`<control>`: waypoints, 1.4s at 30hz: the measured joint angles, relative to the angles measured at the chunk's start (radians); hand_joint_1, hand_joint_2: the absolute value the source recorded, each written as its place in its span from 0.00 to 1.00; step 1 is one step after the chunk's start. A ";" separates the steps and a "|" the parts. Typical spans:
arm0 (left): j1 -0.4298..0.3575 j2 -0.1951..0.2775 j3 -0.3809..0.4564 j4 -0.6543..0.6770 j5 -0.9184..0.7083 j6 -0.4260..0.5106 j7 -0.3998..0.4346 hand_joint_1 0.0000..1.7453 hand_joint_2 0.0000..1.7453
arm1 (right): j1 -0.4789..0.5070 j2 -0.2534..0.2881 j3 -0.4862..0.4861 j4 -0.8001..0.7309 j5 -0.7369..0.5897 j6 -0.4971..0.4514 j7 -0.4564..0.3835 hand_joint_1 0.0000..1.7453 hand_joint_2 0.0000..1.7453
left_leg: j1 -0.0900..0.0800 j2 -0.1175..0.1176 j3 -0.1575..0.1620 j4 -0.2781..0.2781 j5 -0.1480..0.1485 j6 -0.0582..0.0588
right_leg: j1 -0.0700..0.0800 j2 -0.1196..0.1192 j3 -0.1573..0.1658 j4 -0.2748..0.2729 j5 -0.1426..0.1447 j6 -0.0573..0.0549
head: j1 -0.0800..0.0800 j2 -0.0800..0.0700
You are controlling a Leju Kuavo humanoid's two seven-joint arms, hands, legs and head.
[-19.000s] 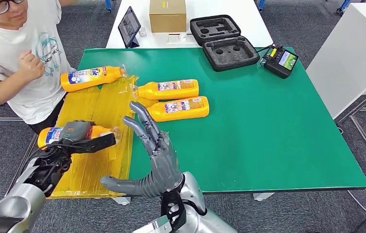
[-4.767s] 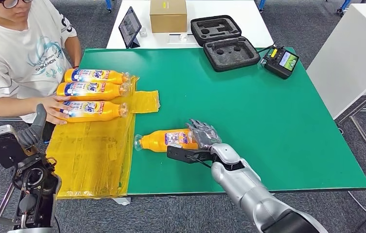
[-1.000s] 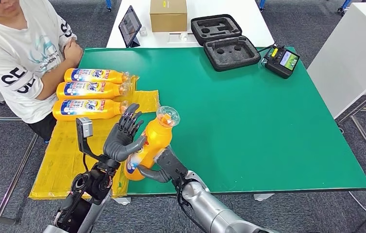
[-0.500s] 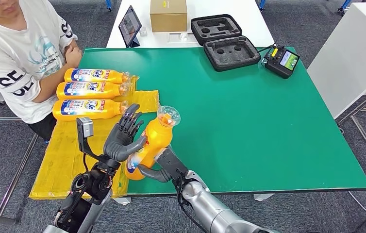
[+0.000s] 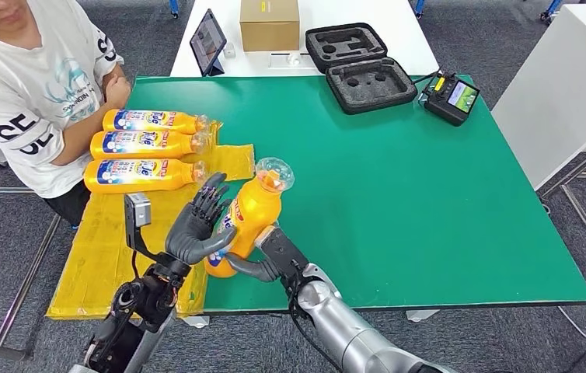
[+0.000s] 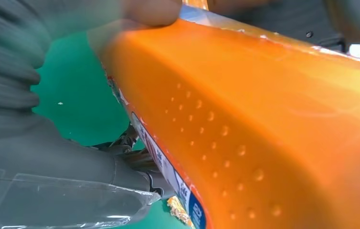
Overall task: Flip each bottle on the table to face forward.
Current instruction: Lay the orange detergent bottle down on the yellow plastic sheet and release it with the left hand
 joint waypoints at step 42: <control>0.031 0.062 -0.032 -0.100 -0.277 -0.067 0.025 0.00 1.00 | -0.034 0.021 0.164 -0.001 0.130 -0.107 0.174 1.00 1.00 | 0.000 0.000 0.000 0.000 0.000 0.000 | 0.000 0.000 0.000 0.000 0.000 0.000 | 0.000 0.000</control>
